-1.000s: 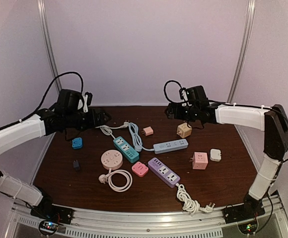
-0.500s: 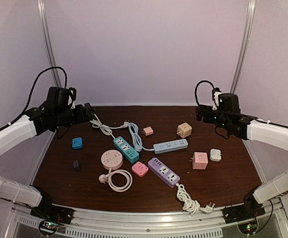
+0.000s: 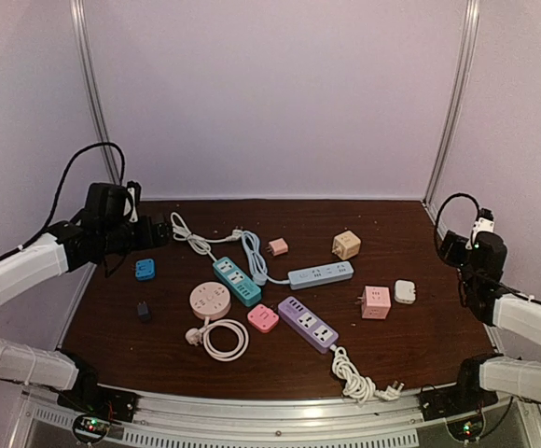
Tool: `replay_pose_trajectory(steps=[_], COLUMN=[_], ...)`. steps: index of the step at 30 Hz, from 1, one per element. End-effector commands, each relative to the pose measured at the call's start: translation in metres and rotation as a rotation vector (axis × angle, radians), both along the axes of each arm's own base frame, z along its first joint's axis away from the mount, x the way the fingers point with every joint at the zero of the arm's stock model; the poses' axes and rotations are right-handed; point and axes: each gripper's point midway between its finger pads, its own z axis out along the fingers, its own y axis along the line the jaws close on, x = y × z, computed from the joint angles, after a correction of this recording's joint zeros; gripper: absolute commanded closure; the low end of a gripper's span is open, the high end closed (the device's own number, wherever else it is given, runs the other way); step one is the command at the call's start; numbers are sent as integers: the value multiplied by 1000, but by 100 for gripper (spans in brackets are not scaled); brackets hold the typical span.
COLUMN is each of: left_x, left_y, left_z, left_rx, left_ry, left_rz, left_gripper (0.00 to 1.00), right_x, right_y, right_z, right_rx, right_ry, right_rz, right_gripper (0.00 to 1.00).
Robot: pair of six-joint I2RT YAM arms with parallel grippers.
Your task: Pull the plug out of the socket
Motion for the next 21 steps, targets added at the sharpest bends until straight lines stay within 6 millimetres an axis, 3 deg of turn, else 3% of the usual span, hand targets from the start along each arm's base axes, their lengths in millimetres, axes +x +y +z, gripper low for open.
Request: replay_pose_trajectory(steps=[1,7,10,12,15,21], left_x=[8,9,12,14,12,12], left_y=[10,35,61,80,110,157], left_z=[20,10,-1,-9,-18,-30], left_rx=[66,142,148,193,280,325], left_ry=[-148,-268,-254,-238,-220,-272], left_rz=[-38,-5,61,113,223,369], left_gripper=[2,2,2,2,2,2], right_x=[-1,26,37,48,50,51], right_y=[-29,-25,-20,-6,7,7], right_z=[-2,-29,-32,-41,-48,-50], right_rx=[-41,-68,-58,-85,-120,-118], right_ry=[-76,-81,-84,-70,-88,-79], right_rz=[-97,-52,-18,71,150,156], right_gripper=[0,0,0,1,0,0])
